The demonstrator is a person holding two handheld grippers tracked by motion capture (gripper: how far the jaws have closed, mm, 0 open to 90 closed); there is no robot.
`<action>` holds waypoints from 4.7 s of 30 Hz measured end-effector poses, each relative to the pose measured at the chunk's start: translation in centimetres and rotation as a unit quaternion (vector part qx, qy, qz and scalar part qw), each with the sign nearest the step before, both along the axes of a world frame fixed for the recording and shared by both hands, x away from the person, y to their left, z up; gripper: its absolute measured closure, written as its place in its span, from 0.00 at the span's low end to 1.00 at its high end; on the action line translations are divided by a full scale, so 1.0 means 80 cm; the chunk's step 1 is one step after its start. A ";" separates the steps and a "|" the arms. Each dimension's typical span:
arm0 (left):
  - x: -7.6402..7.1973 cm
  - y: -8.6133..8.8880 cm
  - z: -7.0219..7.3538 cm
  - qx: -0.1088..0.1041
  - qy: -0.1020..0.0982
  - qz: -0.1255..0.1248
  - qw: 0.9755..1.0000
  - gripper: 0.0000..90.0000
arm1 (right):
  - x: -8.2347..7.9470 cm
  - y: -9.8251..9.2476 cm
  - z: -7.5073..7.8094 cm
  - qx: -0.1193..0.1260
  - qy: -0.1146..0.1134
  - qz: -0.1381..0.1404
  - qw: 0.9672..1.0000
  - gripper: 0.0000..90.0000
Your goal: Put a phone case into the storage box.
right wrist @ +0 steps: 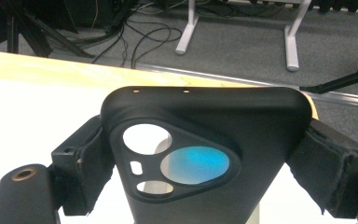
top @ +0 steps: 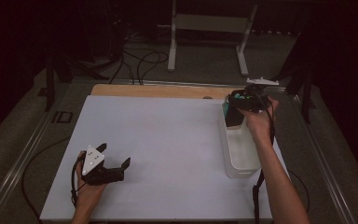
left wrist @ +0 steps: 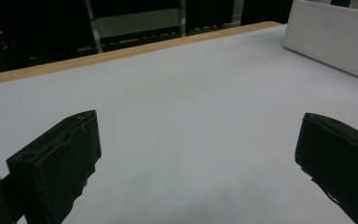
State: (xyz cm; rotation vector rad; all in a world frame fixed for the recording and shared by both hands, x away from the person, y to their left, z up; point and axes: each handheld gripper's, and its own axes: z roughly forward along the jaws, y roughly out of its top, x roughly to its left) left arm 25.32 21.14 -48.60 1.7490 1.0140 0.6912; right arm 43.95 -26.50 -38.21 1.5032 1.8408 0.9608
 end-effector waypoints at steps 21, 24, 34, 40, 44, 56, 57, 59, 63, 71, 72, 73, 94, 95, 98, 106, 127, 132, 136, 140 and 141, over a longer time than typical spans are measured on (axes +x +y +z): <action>-0.001 0.000 0.000 0.000 -0.002 0.000 1.000 0.01 | 0.012 0.000 -0.032 -0.001 0.023 -0.028 0.999 0.14; -0.001 0.000 0.000 -0.001 -0.002 0.000 1.000 0.01 | 0.015 0.001 -0.038 -0.009 0.028 -0.035 0.999 0.14; -0.001 0.000 0.000 0.001 -0.001 0.000 1.000 0.01 | 0.027 -0.002 -0.050 -0.002 0.031 -0.039 0.999 0.14; 0.000 -0.002 0.000 -0.002 -0.001 -0.002 1.000 0.01 | 0.032 0.001 -0.049 -0.009 0.041 -0.031 0.999 0.13; 0.000 -0.001 0.000 -0.001 0.000 0.000 1.000 0.01 | 0.036 -0.004 -0.050 0.017 0.045 -0.030 0.998 0.10; -0.001 0.000 0.001 -0.002 -0.001 -0.001 1.000 0.01 | 0.036 -0.010 -0.046 0.035 0.032 -0.027 0.999 0.10; -0.001 0.000 0.001 -0.002 -0.001 -0.001 1.000 0.01 | 0.036 -0.011 -0.045 0.035 0.031 -0.026 0.999 0.10; -0.001 0.000 0.001 -0.003 -0.001 0.000 1.000 0.01 | 0.035 -0.012 -0.044 0.035 0.030 -0.024 0.999 0.10; -0.001 0.001 0.001 -0.004 -0.002 0.001 1.000 0.01 | 0.032 -0.012 -0.042 0.034 0.027 -0.016 0.999 0.10; -0.001 0.000 0.001 -0.003 0.000 0.000 1.000 0.01 | 0.022 -0.008 -0.034 0.016 0.024 0.011 1.000 0.10; -0.001 0.000 0.001 -0.002 -0.001 0.000 1.000 0.01 | 0.020 -0.008 -0.033 0.014 0.023 0.014 1.000 0.10; -0.001 0.000 0.001 -0.003 -0.001 0.001 1.000 0.01 | 0.017 -0.007 -0.030 0.013 0.022 0.021 0.999 0.10; 0.000 0.000 0.001 -0.001 0.009 -0.007 1.000 0.01 | -0.053 0.018 -0.028 -0.001 -0.003 0.111 0.994 0.13; 0.000 0.000 0.001 -0.001 0.009 -0.007 1.000 0.01 | -0.057 0.019 -0.027 0.001 -0.007 0.114 0.993 0.13; 0.000 0.001 0.001 -0.003 0.007 -0.007 1.000 0.01 | -0.068 0.021 -0.025 0.012 -0.018 0.124 0.992 0.13; 0.000 0.007 0.006 -0.006 0.005 -0.003 1.000 0.01 | -0.099 0.025 -0.021 0.026 -0.045 0.142 0.988 0.14; -0.007 0.034 0.023 -0.019 -0.001 0.016 1.000 0.00 | -0.189 0.020 -0.063 0.065 -0.112 0.182 0.975 0.10; -0.010 0.034 0.023 -0.020 -0.007 0.011 1.000 0.00 | -0.197 0.020 -0.074 0.064 -0.123 0.194 0.971 0.10; -0.012 0.035 0.023 -0.019 -0.013 0.006 1.000 0.00 | -0.204 0.019 -0.082 0.072 -0.128 0.202 0.968 0.11; -0.013 0.035 0.022 -0.018 -0.017 -0.001 1.000 0.00 | -0.213 0.016 -0.094 0.071 -0.129 0.207 0.967 0.10; -0.013 0.035 0.021 -0.016 -0.016 -0.001 1.000 0.00 | -0.215 0.014 -0.096 0.074 -0.129 0.206 0.967 0.11</action>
